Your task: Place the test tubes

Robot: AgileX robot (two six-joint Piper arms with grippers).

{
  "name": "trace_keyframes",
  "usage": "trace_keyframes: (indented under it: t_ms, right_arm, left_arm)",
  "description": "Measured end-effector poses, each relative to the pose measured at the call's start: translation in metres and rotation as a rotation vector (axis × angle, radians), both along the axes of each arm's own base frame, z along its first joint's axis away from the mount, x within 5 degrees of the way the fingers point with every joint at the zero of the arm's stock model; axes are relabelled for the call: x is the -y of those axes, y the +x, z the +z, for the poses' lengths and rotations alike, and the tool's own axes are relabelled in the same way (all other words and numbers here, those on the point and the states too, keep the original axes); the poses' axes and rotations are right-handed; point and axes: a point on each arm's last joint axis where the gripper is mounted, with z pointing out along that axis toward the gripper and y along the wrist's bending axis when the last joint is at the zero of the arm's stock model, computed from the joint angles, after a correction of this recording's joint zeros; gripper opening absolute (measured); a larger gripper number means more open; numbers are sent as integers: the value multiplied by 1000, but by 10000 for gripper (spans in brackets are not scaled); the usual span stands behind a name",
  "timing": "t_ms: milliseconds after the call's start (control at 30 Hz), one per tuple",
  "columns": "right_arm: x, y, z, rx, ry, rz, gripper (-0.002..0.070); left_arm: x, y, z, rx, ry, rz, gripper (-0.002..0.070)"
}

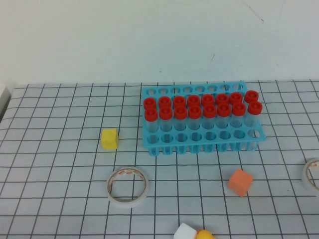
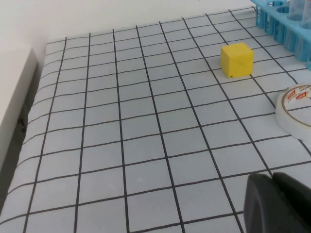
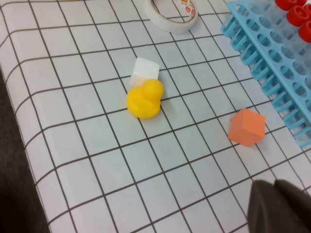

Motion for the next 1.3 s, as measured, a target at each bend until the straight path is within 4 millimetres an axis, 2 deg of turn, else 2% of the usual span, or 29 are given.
trace_keyframes:
  t_ms: [233, 500, 1300]
  right_arm:
    - [0, 0, 0, -1, 1, -1, -1]
    - [0, 0, 0, -1, 1, -1, -1]
    - [0, 0, 0, -1, 1, -1, -1]
  left_arm:
    - [-1, 0, 0, -22, -144, 53, 0]
    - [-1, 0, 0, -9, -49, 28, 0]
    - [-1, 0, 0, -12, -54, 25, 0]
